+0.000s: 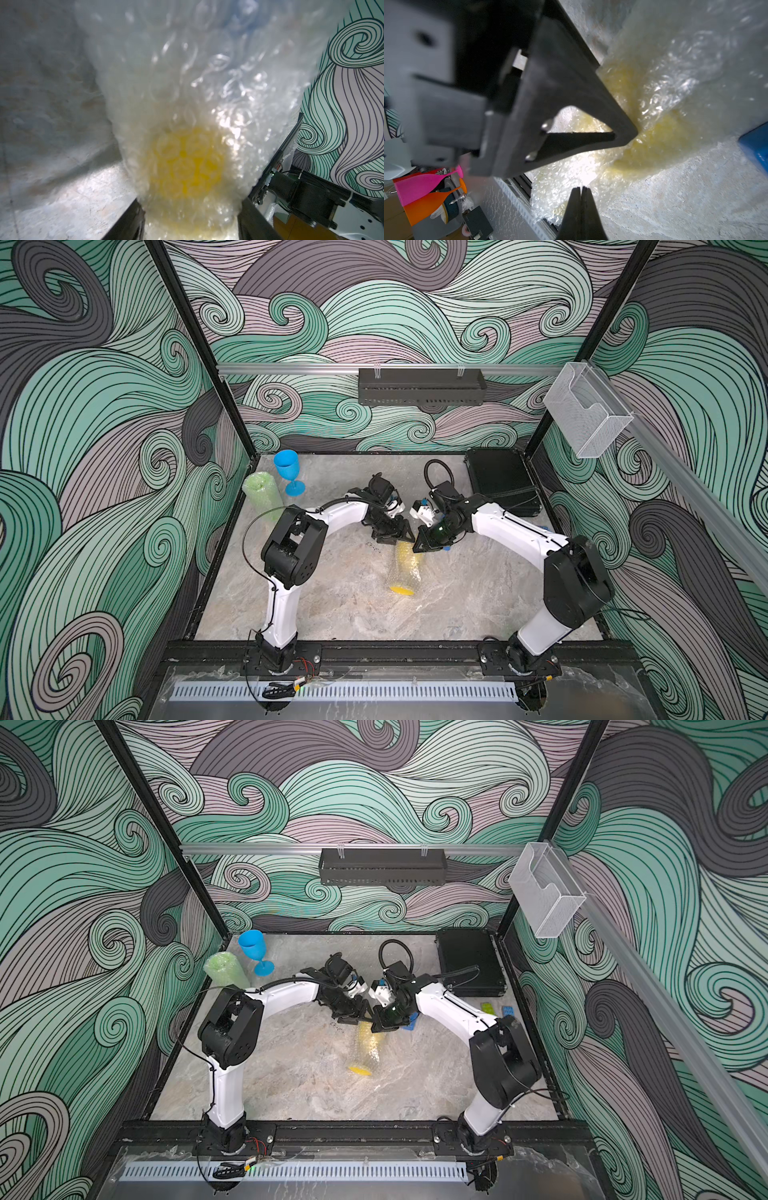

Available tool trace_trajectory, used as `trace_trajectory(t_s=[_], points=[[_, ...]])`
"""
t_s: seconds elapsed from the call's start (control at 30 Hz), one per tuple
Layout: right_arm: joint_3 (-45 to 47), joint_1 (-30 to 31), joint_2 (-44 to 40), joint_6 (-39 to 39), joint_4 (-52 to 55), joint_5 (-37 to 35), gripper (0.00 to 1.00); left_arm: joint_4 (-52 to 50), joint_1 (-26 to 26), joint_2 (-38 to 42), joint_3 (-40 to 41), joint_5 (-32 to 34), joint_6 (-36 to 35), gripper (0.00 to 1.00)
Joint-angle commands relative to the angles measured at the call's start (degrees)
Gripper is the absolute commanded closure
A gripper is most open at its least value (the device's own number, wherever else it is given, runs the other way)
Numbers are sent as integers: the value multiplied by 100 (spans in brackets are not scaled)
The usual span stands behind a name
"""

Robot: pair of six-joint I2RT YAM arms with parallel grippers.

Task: Wrap wine glasses in bubble wrap
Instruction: Stick the tape on the bubble wrap.

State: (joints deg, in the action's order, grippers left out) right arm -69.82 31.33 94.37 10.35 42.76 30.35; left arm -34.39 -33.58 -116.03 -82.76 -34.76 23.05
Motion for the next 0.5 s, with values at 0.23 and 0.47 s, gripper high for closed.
trace_trajectory(t_s=[0.23, 0.47], points=[[-310, 29, 378, -284, 197, 142, 100, -601, -128, -372, 171, 557, -111, 36], [-260, 33, 637, -493, 201, -74, 100, -608, -131, -376, 163, 542, -116, 36]])
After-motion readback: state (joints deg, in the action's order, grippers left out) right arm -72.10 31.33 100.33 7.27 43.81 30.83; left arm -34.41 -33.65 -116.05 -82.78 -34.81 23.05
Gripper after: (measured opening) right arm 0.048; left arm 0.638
